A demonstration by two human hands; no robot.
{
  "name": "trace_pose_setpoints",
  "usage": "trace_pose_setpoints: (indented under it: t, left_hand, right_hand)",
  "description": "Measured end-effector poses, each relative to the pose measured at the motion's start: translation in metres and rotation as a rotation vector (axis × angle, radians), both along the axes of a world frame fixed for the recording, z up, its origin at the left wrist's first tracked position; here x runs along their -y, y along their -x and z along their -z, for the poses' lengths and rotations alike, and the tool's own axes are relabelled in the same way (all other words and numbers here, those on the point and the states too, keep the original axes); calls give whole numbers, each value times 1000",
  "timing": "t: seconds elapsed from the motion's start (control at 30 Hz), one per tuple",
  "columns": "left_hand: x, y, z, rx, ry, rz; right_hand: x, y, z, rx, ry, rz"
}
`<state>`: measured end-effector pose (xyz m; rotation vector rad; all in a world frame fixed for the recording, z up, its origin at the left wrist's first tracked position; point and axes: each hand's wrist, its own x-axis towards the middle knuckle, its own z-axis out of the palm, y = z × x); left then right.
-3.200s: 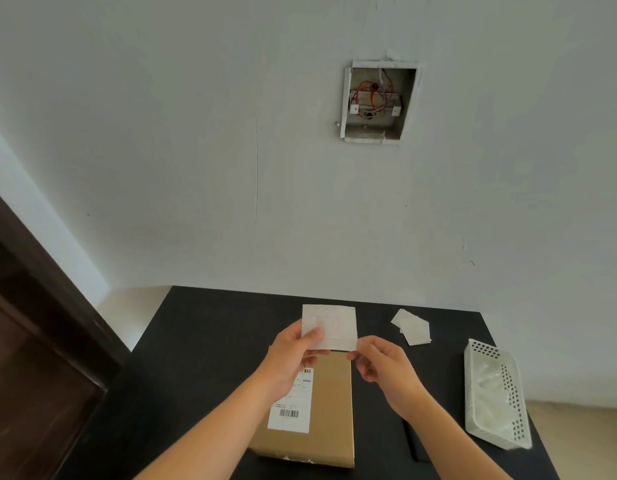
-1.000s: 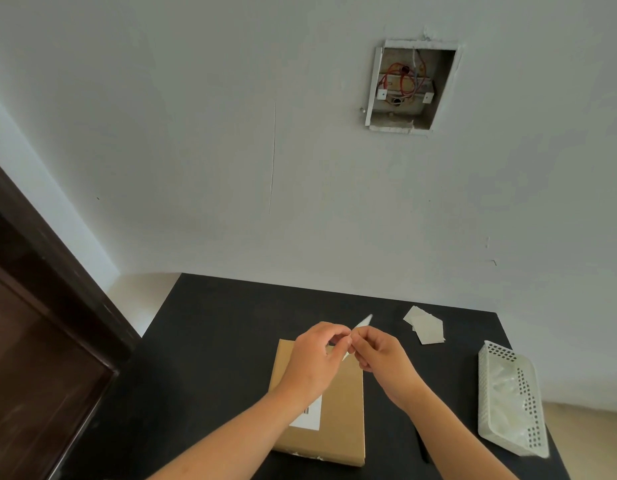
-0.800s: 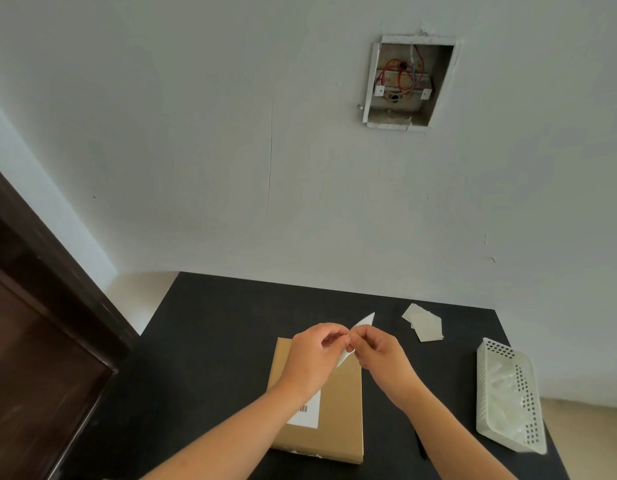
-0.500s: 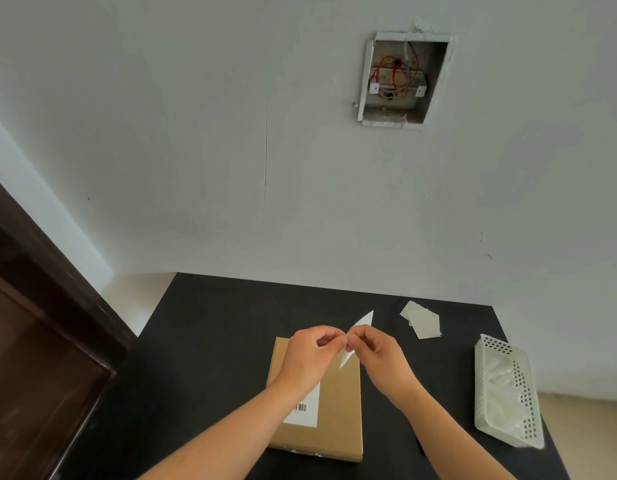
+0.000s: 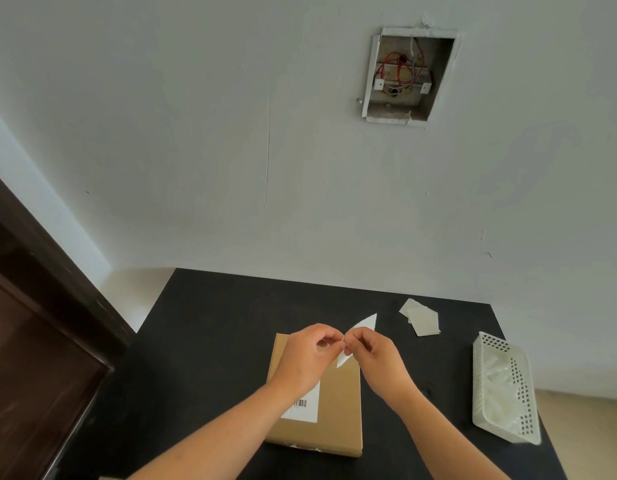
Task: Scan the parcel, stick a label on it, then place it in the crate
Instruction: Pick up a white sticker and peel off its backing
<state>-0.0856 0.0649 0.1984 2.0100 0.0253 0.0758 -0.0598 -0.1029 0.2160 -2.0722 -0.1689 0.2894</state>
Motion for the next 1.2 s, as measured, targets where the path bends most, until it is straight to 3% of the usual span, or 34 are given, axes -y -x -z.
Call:
trace_pose_setpoints:
  t: [0.6, 1.2]
  left_hand:
    - [9, 7, 8, -61, 86, -58]
    - [15, 10, 3, -258, 373, -104]
  right_hand:
    - [4, 3, 4, -12, -29, 49]
    - [7, 7, 0, -45, -109, 89]
